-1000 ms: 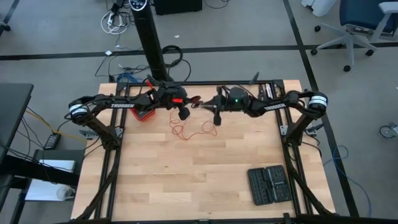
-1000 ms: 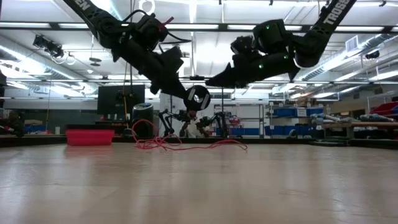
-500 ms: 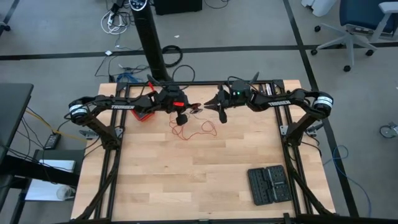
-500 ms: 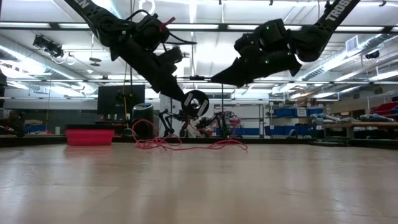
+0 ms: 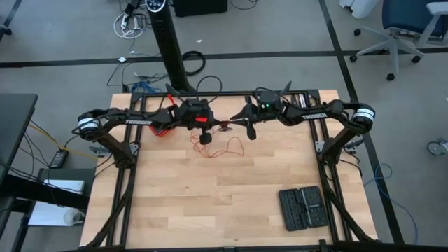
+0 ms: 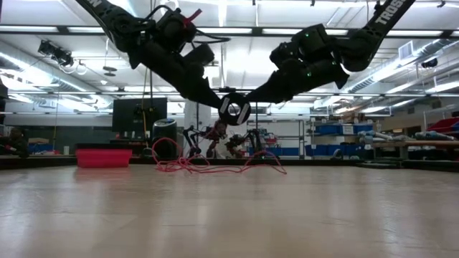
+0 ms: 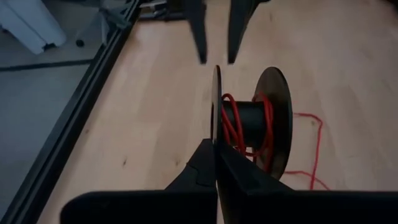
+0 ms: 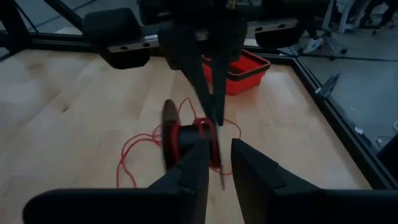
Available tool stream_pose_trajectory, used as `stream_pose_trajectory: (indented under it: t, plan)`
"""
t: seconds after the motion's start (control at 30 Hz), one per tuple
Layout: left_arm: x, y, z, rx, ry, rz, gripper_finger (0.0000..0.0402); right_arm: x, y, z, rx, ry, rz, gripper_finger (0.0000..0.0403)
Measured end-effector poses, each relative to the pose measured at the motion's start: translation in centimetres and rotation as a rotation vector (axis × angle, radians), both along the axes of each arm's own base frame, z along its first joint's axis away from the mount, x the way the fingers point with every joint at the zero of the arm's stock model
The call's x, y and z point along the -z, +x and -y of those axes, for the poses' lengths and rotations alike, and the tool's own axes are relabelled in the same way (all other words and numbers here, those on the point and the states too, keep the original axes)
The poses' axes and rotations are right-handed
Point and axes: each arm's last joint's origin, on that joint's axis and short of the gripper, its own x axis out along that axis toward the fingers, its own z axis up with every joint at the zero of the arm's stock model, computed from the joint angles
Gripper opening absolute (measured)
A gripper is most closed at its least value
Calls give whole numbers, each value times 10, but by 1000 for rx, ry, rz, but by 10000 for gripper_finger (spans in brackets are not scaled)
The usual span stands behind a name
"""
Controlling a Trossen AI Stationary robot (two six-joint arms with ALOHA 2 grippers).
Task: Coil cords
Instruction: Coil the wire to the spool
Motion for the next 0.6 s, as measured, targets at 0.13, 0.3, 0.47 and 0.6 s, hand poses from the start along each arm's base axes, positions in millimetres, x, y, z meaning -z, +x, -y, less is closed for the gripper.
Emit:
stream_pose_trajectory:
  t: [0.13,0.3,0.47,0.6]
  plan:
    - [-2,2,1,6,10,26,0,-1,3,-5,-18,-5,11,71]
    - [-7,6,5,19,26,78,0,-2,5,-10,-36,-19,24,69]
    - [-8,8,8,16,42,93,0,-3,5,-10,-22,-28,25,57]
    - [-9,8,7,-5,46,93,0,-2,5,-10,-20,-48,22,12]
